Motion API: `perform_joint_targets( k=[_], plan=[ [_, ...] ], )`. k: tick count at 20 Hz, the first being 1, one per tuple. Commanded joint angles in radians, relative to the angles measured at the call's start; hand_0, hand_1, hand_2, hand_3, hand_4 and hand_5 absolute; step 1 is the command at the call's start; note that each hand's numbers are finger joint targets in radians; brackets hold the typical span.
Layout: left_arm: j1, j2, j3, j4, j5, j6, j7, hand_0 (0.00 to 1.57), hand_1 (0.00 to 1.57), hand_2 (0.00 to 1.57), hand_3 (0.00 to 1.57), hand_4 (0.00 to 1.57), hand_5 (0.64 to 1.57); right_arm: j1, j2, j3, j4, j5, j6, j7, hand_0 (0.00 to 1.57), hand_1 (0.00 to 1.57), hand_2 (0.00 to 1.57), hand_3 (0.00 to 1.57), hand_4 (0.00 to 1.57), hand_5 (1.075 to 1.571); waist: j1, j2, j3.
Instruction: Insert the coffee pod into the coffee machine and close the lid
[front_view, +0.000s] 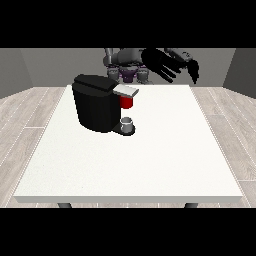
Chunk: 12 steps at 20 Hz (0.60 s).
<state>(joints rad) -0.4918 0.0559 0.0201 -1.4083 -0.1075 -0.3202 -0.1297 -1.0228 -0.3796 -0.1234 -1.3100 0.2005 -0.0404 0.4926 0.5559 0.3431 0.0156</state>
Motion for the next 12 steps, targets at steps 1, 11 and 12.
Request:
perform_joint_targets(
  k=[1, 11, 12],
  plan=[
    [-0.050, -0.003, -0.004, 0.000, -0.007, 0.006, -0.011, 0.00, 0.00, 0.00, 0.00, 0.31, 1.571, -0.083, 0.059, 0.025, 0.002, -0.010, -0.021, -0.125, 0.00, 0.00, 0.00, 0.00, 0.00, 1.571, 0.023, 0.078, -0.0157],
    [-0.033, -0.010, -0.002, -0.062, 0.028, 0.000, 0.106, 0.00, 0.00, 0.00, 0.00, 0.33, 1.571, -0.133, 0.142, 0.025, 0.186, -0.024, -0.034, -0.274, 0.00, 0.00, 0.00, 0.00, 0.00, 1.571, -0.011, 0.008, -0.0157],
    [-0.031, -0.023, -0.028, -0.087, 0.015, 0.001, 0.097, 0.00, 0.00, 0.00, 0.00, 0.25, 1.571, -0.144, 0.119, 0.004, 0.214, -0.041, -0.010, -0.308, 0.00, 0.00, 0.00, 0.00, 0.00, 1.571, -0.016, 0.026, -0.0156]
  ],
)
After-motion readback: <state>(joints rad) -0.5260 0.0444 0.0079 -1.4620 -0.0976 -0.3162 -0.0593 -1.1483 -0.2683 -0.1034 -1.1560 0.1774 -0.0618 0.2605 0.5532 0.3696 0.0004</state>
